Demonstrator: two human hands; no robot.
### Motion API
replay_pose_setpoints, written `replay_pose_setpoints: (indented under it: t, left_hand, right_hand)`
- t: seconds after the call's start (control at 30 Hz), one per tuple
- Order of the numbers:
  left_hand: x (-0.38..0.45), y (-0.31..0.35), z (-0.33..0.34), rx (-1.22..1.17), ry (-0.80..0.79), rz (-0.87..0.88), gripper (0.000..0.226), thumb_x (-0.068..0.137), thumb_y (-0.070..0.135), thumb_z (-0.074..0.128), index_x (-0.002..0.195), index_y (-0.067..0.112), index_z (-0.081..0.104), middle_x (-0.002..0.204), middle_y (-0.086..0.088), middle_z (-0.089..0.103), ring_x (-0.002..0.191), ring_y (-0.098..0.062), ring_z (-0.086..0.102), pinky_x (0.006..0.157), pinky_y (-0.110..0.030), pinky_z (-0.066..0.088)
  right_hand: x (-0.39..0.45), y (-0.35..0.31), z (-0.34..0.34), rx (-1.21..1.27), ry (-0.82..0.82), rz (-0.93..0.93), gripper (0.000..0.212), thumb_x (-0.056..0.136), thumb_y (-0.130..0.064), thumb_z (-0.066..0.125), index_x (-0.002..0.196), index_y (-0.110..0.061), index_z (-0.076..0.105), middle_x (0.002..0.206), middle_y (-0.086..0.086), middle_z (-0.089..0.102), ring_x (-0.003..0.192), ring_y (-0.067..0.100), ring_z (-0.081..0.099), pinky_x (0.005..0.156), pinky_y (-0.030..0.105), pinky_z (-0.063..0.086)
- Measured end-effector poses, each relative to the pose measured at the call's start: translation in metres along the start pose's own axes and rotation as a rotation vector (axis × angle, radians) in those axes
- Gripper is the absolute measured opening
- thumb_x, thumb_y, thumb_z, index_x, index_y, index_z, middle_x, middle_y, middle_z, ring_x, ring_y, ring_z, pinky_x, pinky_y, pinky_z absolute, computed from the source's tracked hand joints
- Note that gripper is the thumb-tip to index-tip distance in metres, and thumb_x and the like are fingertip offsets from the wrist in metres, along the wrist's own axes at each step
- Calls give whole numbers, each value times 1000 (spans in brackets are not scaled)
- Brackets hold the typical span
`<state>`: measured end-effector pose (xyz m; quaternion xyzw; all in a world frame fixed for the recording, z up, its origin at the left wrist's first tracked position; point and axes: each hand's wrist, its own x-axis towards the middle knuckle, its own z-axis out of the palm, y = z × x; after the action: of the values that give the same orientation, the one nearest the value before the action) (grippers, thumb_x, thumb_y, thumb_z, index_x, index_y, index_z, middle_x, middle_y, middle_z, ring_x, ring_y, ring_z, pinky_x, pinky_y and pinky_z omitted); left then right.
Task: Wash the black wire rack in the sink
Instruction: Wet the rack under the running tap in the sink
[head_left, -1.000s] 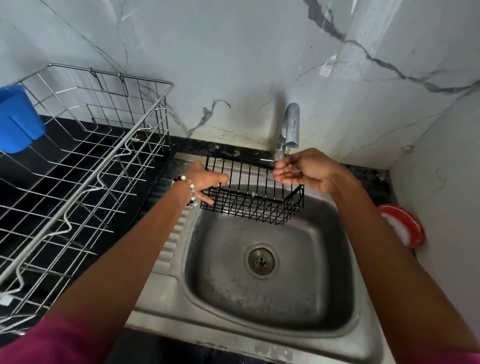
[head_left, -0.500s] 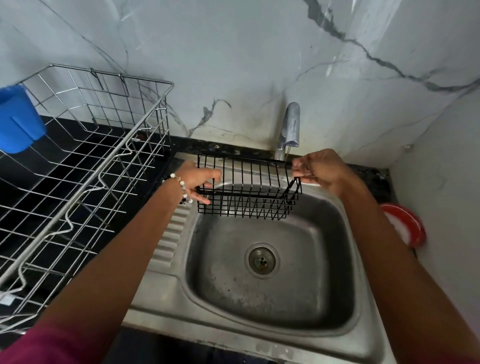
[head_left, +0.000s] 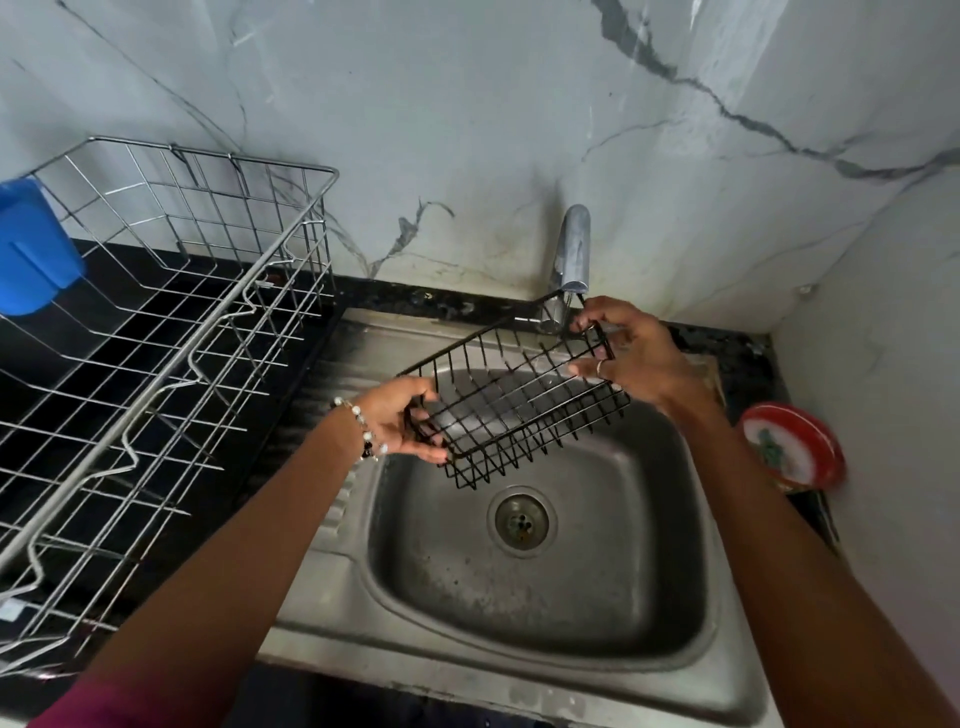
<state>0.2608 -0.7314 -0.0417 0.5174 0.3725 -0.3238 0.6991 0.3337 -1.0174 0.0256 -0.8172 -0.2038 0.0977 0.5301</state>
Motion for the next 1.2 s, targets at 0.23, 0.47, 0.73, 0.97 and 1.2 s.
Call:
replay_pose_setpoints:
  t: [0.23,0.47,0.73,0.97,1.2]
  left_hand:
    - [-5,-18,23,673,315,169,57,91,12,59,143,5,35,138,-19,48,109,-36,56,96,-48,48]
    - [3,-5,70,1040,247,823,159,47,47,92,146,24,-31,161,-11,-7,148,-27,9,117,-43,25]
    - [17,5,69,935,527,865,131,33,53,91,143,17,29,138,-5,49,123,-26,51,97,-35,47]
    - [13,-3,63,894,592,776,119,35,58,90,131,14,34,126,-6,55,112,-26,54,92,-40,50]
    - [8,-1,71,932,595,790,124,33,63,88,133,14,34,125,-5,56,111,-25,56,89,-39,52]
  right_hand:
    - [-1,-6,35,-782,-216,-219,52,66,-21,84,109,-39,61,156,-7,28,141,27,30,108,59,30]
    - [10,-24,44,-1015,-310,-206,53,74,-26,78,119,-45,57,159,-13,16,142,31,22,100,69,31]
    - [19,-7,18,-123,-119,50,43,75,-6,77,112,-24,65,121,-2,65,110,11,61,83,9,47]
    - [20,-32,18,560,-80,357,26,93,11,44,106,5,65,104,22,70,96,29,70,84,35,58]
    - [30,-47,21,489,89,519,24,92,13,41,102,12,63,107,28,66,95,33,70,79,35,59]
